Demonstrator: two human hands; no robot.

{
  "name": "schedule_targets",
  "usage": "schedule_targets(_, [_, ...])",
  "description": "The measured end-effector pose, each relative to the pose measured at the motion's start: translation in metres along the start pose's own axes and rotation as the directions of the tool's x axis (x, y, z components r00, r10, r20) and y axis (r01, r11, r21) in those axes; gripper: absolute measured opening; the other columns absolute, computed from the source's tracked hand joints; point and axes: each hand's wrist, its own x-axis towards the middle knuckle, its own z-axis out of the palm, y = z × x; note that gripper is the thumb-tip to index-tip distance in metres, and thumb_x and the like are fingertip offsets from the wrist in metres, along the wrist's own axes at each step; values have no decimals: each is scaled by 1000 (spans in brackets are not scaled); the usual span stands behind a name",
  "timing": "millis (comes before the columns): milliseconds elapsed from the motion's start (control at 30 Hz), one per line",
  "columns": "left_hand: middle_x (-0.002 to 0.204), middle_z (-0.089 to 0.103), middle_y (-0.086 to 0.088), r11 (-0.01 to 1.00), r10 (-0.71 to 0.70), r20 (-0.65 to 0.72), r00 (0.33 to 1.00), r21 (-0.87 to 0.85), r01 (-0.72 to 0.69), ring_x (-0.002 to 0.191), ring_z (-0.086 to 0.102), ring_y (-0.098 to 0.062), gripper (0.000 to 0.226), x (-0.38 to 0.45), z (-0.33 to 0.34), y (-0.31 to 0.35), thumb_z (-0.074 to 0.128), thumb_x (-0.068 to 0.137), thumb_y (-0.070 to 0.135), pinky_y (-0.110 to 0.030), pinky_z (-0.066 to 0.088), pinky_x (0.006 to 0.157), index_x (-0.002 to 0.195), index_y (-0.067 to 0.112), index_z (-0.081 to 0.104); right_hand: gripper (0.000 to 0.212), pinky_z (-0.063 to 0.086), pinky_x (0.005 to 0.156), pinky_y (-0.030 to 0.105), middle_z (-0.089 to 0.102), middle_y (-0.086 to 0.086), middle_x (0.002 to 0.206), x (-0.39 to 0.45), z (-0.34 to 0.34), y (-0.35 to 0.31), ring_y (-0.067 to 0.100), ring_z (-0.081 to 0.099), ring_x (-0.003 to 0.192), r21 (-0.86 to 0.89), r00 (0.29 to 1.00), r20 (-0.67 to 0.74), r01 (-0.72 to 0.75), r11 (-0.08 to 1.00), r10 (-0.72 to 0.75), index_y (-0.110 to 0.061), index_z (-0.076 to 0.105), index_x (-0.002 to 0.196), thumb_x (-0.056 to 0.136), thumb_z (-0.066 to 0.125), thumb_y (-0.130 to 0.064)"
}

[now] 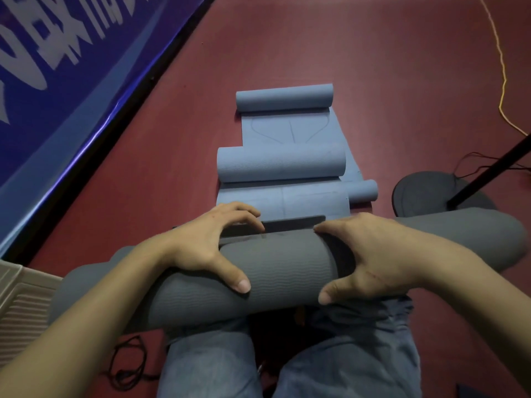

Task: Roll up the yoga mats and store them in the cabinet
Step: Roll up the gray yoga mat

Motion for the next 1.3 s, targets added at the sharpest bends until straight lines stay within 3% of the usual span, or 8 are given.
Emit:
schedule_targets(133, [126,44,39,1000,-24,-202,979,14,27,122,45,6,99,-10,-5,-8,85,46,75,-15,37,98,134,50,48,111,50,100,39,59,-10,137,8,6,-1,19,57,124,-72,1000,3,-18,997,18,-33,45,139,46,72,-89])
schedule_targets(367, [98,75,27,994,-84,-373,924,31,103,98,67,8,60,-25,-6,-5,72,60,81,-30,53,91,100,37,80,105,50,91,35,62,-8,121,30,4,-6,21,60,111,-136,999,28,-41,990,45,-28,50,121,37,83,-82])
schedule_targets(500, [124,69,24,916,-136,-306,942,324,237,116,66,-6,93,-42,-2,24,47,59,101,-36,54,94,130,45,66,99,46,83,32,62,-9,117,34,8,-4,19,60,106,-129,999,1,-45,991,45,-29,50,116,39,83,-81])
schedule_targets(667, [167,26,-2,771,-244,-171,954,563,298,153,28,-22,159,-43,32,42,72,39,93,-28,17,124,163,13,13,98,42,84,31,61,-10,117,33,8,-3,18,58,107,-144,999,-13,-33,989,31,-29,51,118,41,80,-83])
schedule_targets(733, [162,34,-8,724,-230,-199,953,619,304,150,33,-26,163,-38,40,34,82,35,84,-31,18,123,161,5,16,99,45,90,33,60,-11,119,35,8,-2,17,57,109,-134,999,-15,-34,990,32,-31,51,119,41,78,-85])
schedule_targets(900, [127,58,5,680,-179,-224,958,676,285,114,60,-20,121,-28,27,30,82,37,81,-35,50,93,136,21,43,108,42,102,32,55,-9,130,32,19,1,16,50,123,-185,984,-161,51,982,-81,-30,44,141,51,69,-84])
schedule_targets(1033, [114,60,9,667,-195,-214,957,686,289,102,64,-20,98,-24,18,35,79,41,80,-36,51,78,116,27,43,115,45,96,35,57,-9,129,29,16,0,18,55,119,-205,989,-135,27,978,-55,-36,32,146,49,69,-87])
schedule_targets(1300, [89,64,10,684,-217,-62,974,703,197,75,63,-19,90,-38,20,55,67,32,89,-38,54,72,96,29,52,94,52,80,31,63,-14,104,0,1,-9,14,62,94,-105,999,-8,43,994,-45,-39,50,124,44,80,-78])
